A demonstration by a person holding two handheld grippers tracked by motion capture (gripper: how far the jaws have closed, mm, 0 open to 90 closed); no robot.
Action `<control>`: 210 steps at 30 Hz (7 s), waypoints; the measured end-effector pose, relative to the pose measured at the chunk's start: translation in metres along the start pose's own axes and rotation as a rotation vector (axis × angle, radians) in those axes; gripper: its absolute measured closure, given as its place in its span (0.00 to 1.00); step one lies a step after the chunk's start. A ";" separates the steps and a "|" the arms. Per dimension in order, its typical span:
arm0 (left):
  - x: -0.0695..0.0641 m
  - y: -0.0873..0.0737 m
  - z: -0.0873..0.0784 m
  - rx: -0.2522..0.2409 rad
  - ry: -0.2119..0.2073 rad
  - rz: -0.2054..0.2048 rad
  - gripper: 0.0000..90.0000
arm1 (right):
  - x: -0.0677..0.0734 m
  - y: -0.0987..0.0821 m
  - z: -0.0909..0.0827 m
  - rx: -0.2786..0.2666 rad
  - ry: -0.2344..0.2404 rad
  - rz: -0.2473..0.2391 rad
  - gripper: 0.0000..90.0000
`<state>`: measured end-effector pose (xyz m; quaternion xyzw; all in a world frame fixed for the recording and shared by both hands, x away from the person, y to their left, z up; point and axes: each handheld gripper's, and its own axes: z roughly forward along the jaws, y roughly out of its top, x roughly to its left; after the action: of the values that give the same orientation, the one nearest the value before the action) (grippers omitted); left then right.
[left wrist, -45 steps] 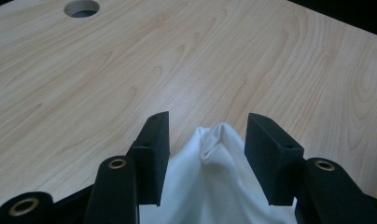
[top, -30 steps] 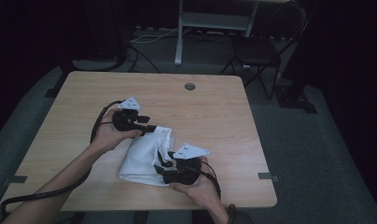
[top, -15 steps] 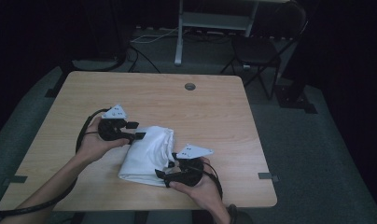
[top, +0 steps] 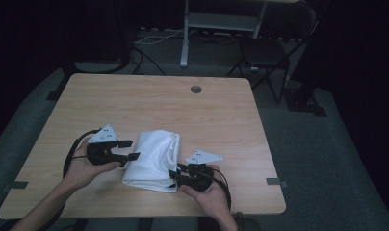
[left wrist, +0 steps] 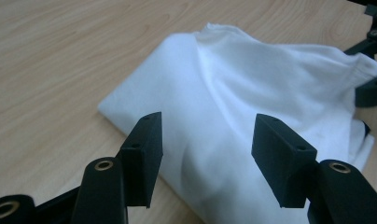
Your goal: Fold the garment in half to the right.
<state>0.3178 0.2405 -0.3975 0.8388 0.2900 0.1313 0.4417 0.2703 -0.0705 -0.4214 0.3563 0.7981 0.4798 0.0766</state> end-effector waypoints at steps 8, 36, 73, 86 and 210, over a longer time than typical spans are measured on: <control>-0.007 -0.015 -0.009 -0.048 0.019 -0.028 0.41 | 0.000 -0.001 -0.001 0.001 -0.021 -0.007 0.70; -0.023 -0.032 -0.011 -0.009 0.101 0.007 0.37 | -0.008 -0.005 -0.016 0.012 -0.243 0.060 0.28; -0.026 -0.039 -0.002 0.053 0.113 -0.001 0.37 | 0.003 -0.003 -0.015 -0.105 0.094 0.340 0.87; -0.027 -0.041 -0.001 0.087 0.110 0.004 0.37 | 0.014 -0.018 -0.002 0.097 0.017 0.185 0.64; 0.028 0.030 0.086 0.087 0.018 -0.043 0.34 | -0.019 0.051 0.019 -0.089 -0.241 -0.028 0.24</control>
<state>0.3921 0.1874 -0.4234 0.8496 0.3174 0.1163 0.4048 0.3184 -0.0544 -0.3944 0.3967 0.7660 0.4671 0.1942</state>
